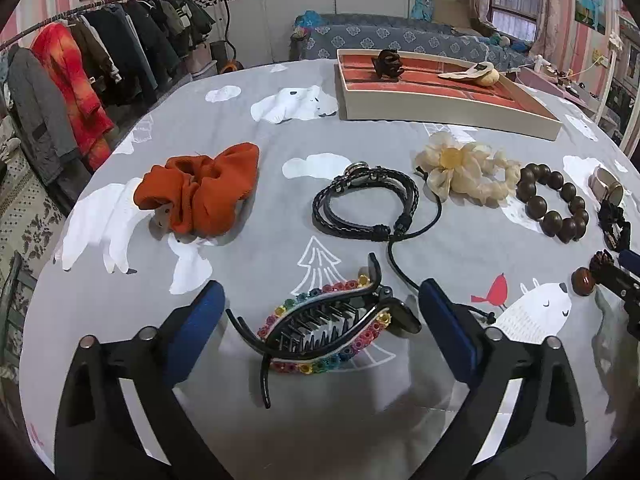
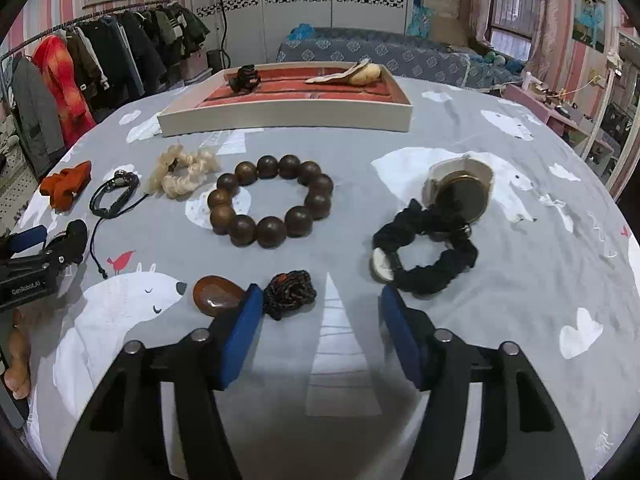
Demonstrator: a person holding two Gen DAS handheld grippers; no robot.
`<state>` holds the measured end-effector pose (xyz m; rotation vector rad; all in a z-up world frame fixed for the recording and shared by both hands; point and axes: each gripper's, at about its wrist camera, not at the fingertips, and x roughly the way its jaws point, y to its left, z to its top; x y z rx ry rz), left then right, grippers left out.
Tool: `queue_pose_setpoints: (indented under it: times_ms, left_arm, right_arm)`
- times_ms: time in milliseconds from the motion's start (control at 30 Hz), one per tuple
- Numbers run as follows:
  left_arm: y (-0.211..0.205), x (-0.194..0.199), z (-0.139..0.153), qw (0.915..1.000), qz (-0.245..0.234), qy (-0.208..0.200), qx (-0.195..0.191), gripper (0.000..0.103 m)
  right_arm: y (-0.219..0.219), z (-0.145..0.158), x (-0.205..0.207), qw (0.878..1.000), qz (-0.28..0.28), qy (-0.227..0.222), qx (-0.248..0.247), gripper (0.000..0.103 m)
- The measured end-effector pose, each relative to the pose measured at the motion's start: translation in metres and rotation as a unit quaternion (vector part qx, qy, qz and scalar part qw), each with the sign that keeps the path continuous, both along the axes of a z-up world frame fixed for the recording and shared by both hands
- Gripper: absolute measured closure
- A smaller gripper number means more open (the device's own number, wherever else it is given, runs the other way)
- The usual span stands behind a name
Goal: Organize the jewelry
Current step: 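Grasp the rainbow-beaded hair clip with the left tool while the right tool grasps the dark brown bead, then carry the rainbow clip with the left tool while the right tool carries the brown bead to the tray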
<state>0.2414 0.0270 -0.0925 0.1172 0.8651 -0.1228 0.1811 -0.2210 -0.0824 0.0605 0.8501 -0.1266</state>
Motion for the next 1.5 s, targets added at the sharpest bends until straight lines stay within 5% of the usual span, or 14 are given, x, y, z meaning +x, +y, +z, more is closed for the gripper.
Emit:
queue_pose_setpoints:
  times_ms: [333, 1067, 1500]
  left_arm:
    - [-0.001, 0.001, -0.003, 1.0, -0.001, 0.009, 0.003, 0.011]
    - [-0.007, -0.009, 0.0, 0.9993, 0.0, -0.006, 0.035, 0.012]
    - [-0.006, 0.001, 0.046, 0.9982, 0.006, -0.059, 0.014, 0.012]
  right_arm:
    - [0.005, -0.002, 0.006, 0.999, 0.029, 0.005, 0.023, 0.076]
    - [-0.013, 0.012, 0.002, 0.999, 0.018, -0.026, 0.033, 0.077]
    - [-0.024, 0.047, 0.017, 0.997, 0.028, -0.066, 0.026, 0.08]
